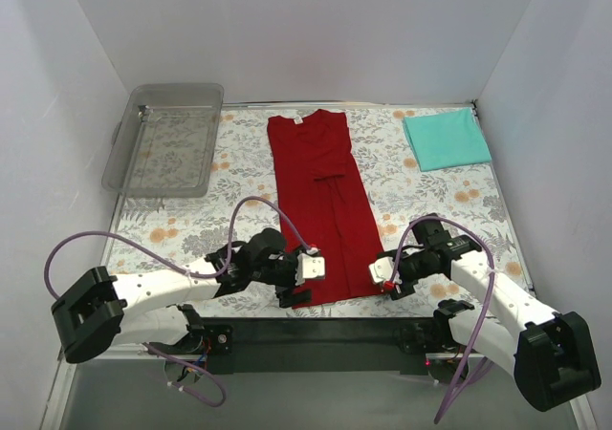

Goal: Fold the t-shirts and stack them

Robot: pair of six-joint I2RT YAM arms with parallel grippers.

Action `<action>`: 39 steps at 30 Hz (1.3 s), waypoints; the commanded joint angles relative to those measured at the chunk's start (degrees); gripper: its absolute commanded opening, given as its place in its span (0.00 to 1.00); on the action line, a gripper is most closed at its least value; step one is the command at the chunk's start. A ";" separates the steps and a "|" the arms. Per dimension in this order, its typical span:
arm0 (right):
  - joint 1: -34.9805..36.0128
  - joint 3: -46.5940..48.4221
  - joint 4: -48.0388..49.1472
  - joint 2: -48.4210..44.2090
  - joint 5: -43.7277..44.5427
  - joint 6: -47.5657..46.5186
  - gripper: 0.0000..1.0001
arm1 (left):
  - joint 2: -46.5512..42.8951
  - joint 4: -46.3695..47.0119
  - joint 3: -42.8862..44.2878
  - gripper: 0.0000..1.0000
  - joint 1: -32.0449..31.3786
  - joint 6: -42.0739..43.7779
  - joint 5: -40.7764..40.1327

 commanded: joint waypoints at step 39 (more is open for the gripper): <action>1.20 -4.73 6.38 -1.82 3.10 4.36 0.45 | 10.42 8.86 -5.50 0.07 -12.11 0.61 -18.84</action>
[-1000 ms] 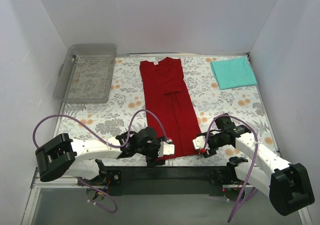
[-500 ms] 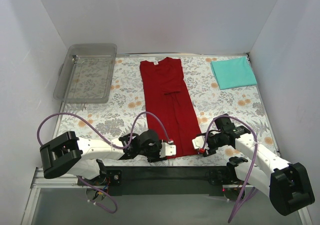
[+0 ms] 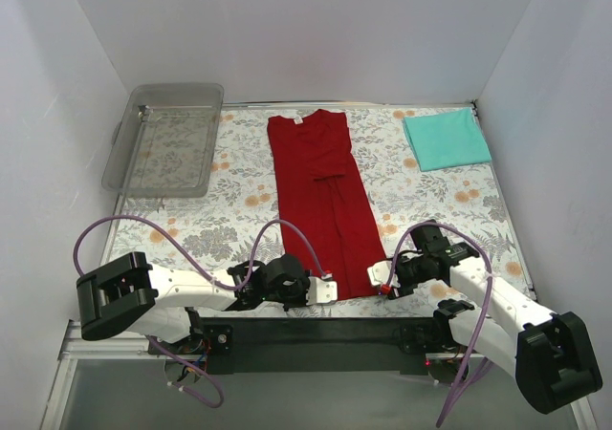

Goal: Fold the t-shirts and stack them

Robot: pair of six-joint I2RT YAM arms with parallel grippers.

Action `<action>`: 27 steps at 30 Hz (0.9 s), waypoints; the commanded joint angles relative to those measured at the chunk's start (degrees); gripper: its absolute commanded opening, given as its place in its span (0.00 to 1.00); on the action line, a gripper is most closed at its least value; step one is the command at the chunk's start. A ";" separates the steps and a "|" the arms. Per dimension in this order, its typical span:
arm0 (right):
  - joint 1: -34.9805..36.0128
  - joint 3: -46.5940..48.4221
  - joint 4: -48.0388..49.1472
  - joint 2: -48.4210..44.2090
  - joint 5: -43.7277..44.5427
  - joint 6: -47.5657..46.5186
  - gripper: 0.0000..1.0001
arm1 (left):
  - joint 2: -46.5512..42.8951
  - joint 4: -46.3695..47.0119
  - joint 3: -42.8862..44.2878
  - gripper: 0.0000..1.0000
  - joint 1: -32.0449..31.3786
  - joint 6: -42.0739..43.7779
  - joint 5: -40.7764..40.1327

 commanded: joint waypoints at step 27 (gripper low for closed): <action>3.36 -2.51 1.93 3.70 4.69 3.63 0.43 | -1.41 -0.97 -1.97 0.05 -0.84 -1.43 -0.52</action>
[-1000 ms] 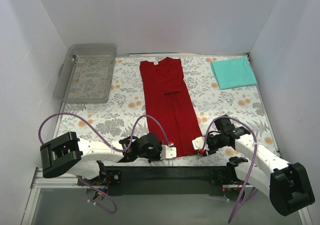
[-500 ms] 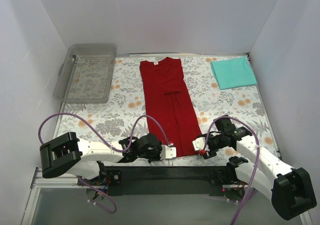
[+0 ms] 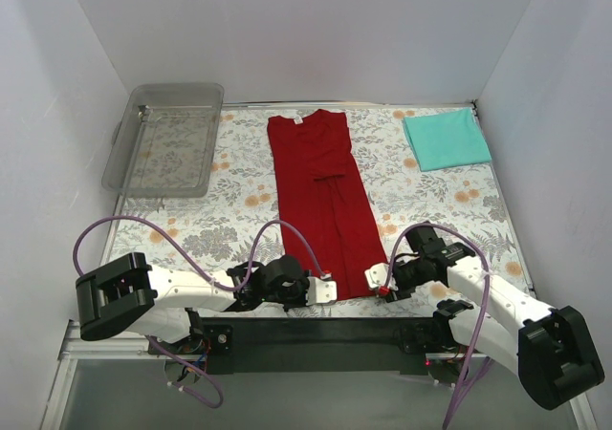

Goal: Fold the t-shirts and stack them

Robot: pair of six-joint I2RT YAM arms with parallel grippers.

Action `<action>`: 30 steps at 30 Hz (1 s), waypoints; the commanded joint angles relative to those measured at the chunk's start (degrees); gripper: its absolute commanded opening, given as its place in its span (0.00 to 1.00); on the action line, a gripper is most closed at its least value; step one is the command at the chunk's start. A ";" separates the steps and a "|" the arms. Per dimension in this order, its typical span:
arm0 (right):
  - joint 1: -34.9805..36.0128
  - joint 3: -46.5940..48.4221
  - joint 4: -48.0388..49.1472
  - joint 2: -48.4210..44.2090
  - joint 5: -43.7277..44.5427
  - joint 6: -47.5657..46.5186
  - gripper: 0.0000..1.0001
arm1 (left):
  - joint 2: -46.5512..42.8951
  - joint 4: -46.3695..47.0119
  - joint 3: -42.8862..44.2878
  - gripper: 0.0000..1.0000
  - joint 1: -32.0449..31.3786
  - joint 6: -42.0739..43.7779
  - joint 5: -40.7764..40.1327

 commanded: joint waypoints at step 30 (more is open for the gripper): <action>1.05 15.21 -8.77 6.41 -2.12 6.15 0.01 | -11.25 -1.73 1.21 0.00 2.36 -0.01 4.16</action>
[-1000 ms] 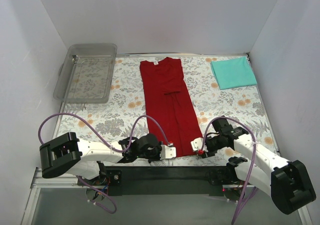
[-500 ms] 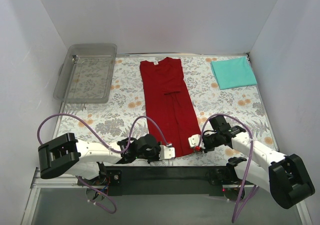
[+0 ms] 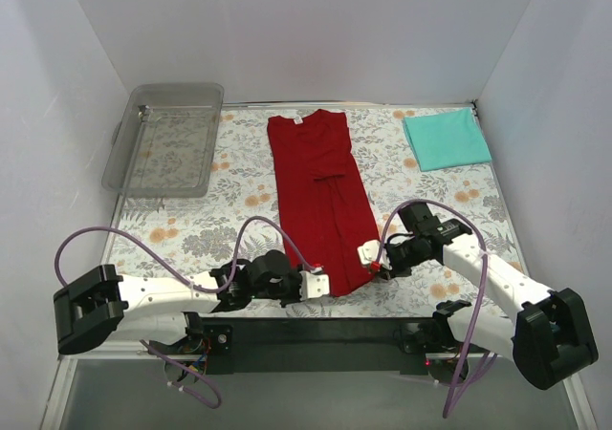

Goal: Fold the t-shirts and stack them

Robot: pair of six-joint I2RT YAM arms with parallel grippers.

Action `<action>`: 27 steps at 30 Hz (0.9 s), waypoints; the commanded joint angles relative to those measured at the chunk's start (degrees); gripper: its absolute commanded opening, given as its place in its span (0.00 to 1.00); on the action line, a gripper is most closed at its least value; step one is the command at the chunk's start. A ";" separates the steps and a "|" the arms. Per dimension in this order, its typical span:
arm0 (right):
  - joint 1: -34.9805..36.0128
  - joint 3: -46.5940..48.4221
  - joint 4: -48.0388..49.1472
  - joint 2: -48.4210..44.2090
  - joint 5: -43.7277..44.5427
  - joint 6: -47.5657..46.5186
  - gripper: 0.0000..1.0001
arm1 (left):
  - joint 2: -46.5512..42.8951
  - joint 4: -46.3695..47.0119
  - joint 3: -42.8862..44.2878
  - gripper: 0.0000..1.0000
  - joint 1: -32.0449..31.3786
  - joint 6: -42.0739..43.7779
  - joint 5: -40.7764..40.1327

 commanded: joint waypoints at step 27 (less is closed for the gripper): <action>-7.80 35.42 -3.62 29.07 -7.46 8.35 0.01 | 12.85 5.85 16.66 0.00 32.87 10.75 22.05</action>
